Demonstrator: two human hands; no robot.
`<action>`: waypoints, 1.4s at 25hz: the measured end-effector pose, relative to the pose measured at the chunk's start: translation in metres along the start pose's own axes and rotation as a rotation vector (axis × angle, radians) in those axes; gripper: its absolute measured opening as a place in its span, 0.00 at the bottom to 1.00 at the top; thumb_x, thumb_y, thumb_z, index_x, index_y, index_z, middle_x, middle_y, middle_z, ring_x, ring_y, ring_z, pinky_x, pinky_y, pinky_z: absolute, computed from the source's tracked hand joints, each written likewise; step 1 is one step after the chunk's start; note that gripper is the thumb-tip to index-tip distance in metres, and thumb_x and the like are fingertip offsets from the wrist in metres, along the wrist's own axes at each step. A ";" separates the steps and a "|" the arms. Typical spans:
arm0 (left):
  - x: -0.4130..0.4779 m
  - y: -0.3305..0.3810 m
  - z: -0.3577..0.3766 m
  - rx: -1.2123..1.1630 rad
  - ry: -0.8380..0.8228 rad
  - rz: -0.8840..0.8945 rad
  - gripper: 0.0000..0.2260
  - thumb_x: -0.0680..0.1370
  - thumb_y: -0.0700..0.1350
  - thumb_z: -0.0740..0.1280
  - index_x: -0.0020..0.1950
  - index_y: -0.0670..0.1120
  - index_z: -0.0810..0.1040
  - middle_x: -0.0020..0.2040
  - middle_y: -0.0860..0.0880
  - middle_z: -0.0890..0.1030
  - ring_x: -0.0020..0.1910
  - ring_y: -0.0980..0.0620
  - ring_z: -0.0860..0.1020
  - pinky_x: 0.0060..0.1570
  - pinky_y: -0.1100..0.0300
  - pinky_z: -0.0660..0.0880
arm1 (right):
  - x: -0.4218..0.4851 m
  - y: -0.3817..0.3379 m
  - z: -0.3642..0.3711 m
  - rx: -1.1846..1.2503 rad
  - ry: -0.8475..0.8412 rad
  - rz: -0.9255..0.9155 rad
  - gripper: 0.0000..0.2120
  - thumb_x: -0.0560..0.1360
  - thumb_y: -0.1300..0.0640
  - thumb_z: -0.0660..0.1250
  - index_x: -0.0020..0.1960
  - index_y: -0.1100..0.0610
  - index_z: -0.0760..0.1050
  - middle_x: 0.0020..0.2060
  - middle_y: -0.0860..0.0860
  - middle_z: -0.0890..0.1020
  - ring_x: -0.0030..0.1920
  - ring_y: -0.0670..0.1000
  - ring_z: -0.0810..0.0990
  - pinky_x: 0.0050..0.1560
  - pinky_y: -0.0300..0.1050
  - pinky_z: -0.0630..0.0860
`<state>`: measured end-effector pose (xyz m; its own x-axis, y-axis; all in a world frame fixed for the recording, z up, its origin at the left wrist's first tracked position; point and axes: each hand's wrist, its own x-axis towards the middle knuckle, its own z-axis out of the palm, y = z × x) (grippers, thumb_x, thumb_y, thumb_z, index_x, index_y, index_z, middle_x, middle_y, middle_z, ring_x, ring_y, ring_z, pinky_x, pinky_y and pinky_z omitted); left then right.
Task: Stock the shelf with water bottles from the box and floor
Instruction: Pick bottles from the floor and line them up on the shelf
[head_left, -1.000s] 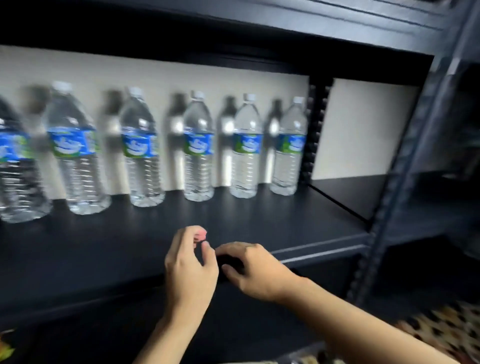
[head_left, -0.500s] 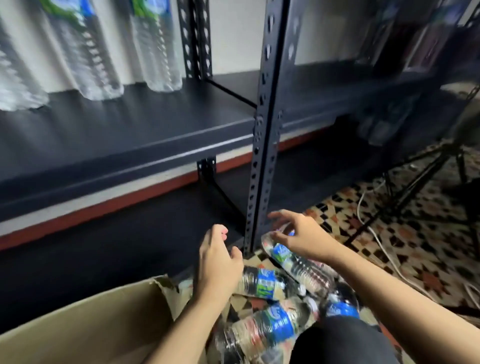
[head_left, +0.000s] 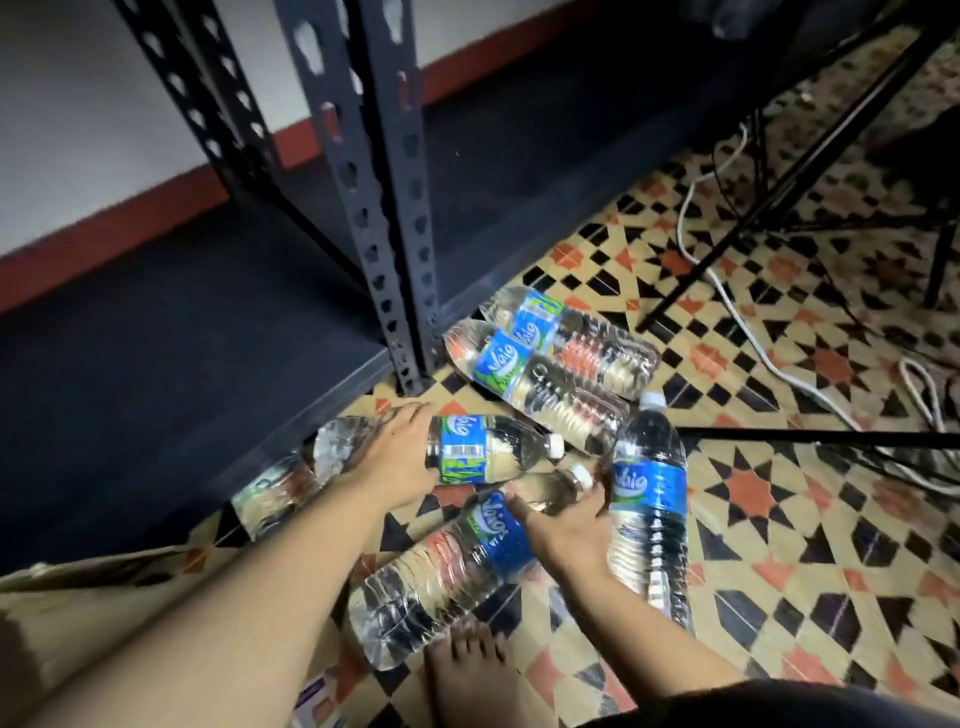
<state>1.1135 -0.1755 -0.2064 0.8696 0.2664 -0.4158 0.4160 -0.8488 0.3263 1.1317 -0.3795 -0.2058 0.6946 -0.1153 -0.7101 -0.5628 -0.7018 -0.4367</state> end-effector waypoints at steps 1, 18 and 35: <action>0.007 -0.005 0.007 0.078 -0.058 0.021 0.43 0.70 0.53 0.74 0.79 0.48 0.55 0.77 0.48 0.62 0.76 0.47 0.60 0.76 0.50 0.56 | 0.002 0.008 0.008 0.086 -0.060 0.144 0.66 0.57 0.32 0.79 0.80 0.61 0.48 0.73 0.62 0.67 0.71 0.60 0.71 0.71 0.51 0.69; -0.002 0.012 0.025 0.484 -0.151 -0.034 0.48 0.73 0.65 0.68 0.81 0.50 0.42 0.69 0.40 0.65 0.69 0.40 0.62 0.63 0.42 0.72 | 0.022 0.012 0.001 0.268 0.014 0.114 0.50 0.65 0.43 0.80 0.75 0.61 0.55 0.69 0.60 0.73 0.66 0.60 0.75 0.68 0.51 0.71; -0.016 0.065 0.057 -0.295 -0.128 -0.523 0.54 0.65 0.60 0.78 0.77 0.41 0.51 0.76 0.40 0.59 0.75 0.43 0.62 0.69 0.53 0.64 | -0.003 0.029 0.025 -0.253 0.170 -0.044 0.62 0.64 0.33 0.73 0.79 0.60 0.40 0.70 0.61 0.62 0.69 0.64 0.66 0.68 0.53 0.65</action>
<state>1.1119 -0.2610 -0.2268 0.4990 0.5409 -0.6771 0.8510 -0.4534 0.2650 1.1022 -0.3825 -0.2302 0.7929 -0.1816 -0.5817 -0.4158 -0.8591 -0.2985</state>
